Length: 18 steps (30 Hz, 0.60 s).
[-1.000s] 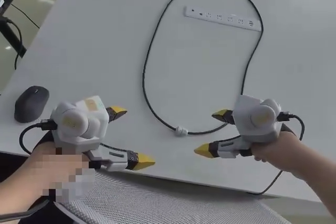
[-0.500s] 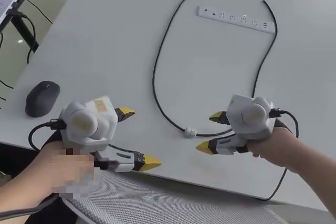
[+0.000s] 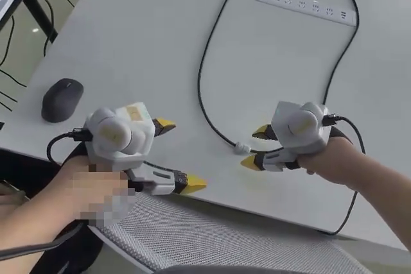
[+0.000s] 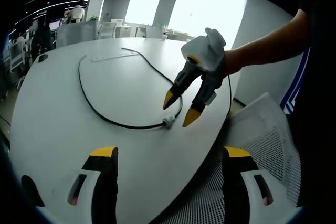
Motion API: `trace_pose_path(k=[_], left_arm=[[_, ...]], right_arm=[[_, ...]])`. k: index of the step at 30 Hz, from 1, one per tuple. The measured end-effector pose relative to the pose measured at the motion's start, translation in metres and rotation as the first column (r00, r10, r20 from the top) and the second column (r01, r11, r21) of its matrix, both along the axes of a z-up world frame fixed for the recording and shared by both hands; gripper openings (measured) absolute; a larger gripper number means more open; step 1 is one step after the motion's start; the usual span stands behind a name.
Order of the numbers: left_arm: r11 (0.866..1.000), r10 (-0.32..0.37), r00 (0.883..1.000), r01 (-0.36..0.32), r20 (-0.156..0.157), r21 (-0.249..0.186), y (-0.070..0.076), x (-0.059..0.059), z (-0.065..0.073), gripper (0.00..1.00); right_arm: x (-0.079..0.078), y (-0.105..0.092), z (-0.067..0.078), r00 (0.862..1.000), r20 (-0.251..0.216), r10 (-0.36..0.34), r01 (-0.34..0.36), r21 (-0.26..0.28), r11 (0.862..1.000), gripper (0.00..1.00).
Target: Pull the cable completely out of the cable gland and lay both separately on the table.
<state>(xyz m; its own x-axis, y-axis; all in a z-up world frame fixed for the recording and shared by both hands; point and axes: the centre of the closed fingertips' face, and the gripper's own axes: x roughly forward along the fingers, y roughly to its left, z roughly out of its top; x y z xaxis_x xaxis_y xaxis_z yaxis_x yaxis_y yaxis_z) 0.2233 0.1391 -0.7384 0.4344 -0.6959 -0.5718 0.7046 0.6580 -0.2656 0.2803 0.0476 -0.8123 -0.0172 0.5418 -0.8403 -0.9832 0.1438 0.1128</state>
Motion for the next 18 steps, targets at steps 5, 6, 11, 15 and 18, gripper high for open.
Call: trace_pose_path(k=[5,6,11,15,18], left_arm=[[1.0,0.01,1.0,-0.01,-0.004,-0.003,0.0008,-0.0008,0.0014,0.81],[1.0,0.009,1.0,-0.009,-0.004,-0.003,0.0006,-0.0013,0.0015,0.8],[1.0,0.0,1.0,0.0,-0.012,-0.003,-0.0016,-0.0054,-0.0014,0.8],[1.0,0.0,1.0,0.0,-0.015,-0.004,-0.0027,-0.0062,-0.0012,0.79],[1.0,0.0,1.0,0.0,-0.016,-0.007,-0.0026,-0.0052,-0.0023,0.79]], right_arm=[[-0.0017,-0.0021,-0.0036,1.0,-0.003,0.025,-0.025,-0.019,0.999,0.32],[-0.0023,-0.0025,-0.0042,1.0,-0.007,0.028,-0.028,-0.021,0.999,0.31],[-0.0021,-0.003,-0.0064,0.999,0.002,0.045,-0.045,-0.031,0.999,0.27],[0.0006,-0.0004,-0.0058,0.999,0.008,0.05,-0.05,-0.026,0.998,0.21],[0.0016,0.0005,-0.007,0.999,0.006,0.053,-0.053,-0.026,0.998,0.19]])
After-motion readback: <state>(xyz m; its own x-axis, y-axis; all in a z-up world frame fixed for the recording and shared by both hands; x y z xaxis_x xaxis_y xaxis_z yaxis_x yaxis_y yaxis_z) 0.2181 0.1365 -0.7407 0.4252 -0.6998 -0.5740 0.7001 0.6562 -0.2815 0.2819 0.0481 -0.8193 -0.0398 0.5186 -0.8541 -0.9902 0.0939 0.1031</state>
